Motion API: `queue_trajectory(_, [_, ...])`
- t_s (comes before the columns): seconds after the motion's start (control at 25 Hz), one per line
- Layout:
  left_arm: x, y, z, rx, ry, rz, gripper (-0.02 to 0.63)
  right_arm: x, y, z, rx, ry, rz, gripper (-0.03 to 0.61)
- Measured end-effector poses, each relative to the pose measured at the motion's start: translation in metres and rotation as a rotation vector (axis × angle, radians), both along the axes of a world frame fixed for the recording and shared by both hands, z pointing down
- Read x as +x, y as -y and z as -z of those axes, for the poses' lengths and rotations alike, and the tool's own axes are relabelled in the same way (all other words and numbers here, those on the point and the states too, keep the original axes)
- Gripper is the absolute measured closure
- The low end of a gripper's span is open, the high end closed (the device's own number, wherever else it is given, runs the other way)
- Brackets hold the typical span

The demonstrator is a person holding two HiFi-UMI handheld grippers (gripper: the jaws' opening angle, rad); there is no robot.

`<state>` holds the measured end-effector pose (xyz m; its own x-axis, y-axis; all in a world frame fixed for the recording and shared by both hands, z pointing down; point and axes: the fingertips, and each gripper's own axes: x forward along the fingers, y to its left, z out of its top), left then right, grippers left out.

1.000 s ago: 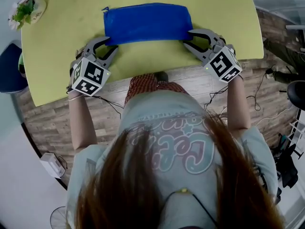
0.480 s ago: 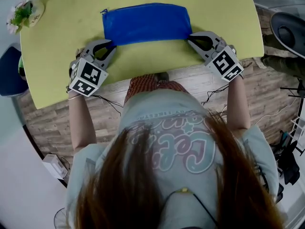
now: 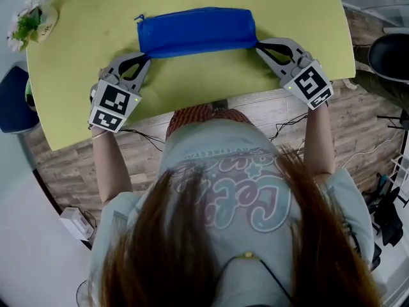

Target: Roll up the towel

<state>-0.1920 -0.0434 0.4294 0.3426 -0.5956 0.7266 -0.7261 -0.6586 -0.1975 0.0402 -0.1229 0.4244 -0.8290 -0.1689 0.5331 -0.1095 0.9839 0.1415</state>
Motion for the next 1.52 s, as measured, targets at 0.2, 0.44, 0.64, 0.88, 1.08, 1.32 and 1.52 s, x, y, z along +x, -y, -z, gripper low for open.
queue_trajectory(0.2, [-0.007, 0.017, -0.003, -0.025, 0.004, 0.03, 0.586, -0.005, 0.019, -0.005, -0.044, -0.021, -0.042, 0.561])
queue_trajectory(0.44, [-0.01, 0.025, -0.011, -0.044, 0.038, 0.035, 0.584, -0.006, 0.026, -0.014, -0.043, -0.089, -0.053, 0.56])
queue_trajectory(0.64, [-0.02, 0.031, -0.008, -0.007, 0.062, 0.043, 0.492, -0.005, 0.034, -0.015, -0.029, -0.095, -0.074, 0.541])
queue_trajectory(0.88, [-0.025, 0.036, -0.003, 0.021, 0.051, 0.064, 0.425, 0.004, 0.04, -0.014, -0.043, -0.082, -0.1, 0.495])
queue_trajectory(1.08, [-0.029, 0.037, 0.003, 0.042, 0.022, 0.085, 0.425, 0.009, 0.041, -0.011, -0.017, -0.089, -0.105, 0.494])
queue_trajectory(1.32, [-0.034, 0.036, 0.016, 0.073, -0.119, 0.16, 0.426, 0.02, 0.039, -0.018, 0.017, -0.129, -0.117, 0.512])
queue_trajectory(1.52, [-0.044, 0.037, 0.028, 0.126, -0.143, 0.219, 0.428, 0.027, 0.042, -0.009, 0.043, -0.1, -0.162, 0.512])
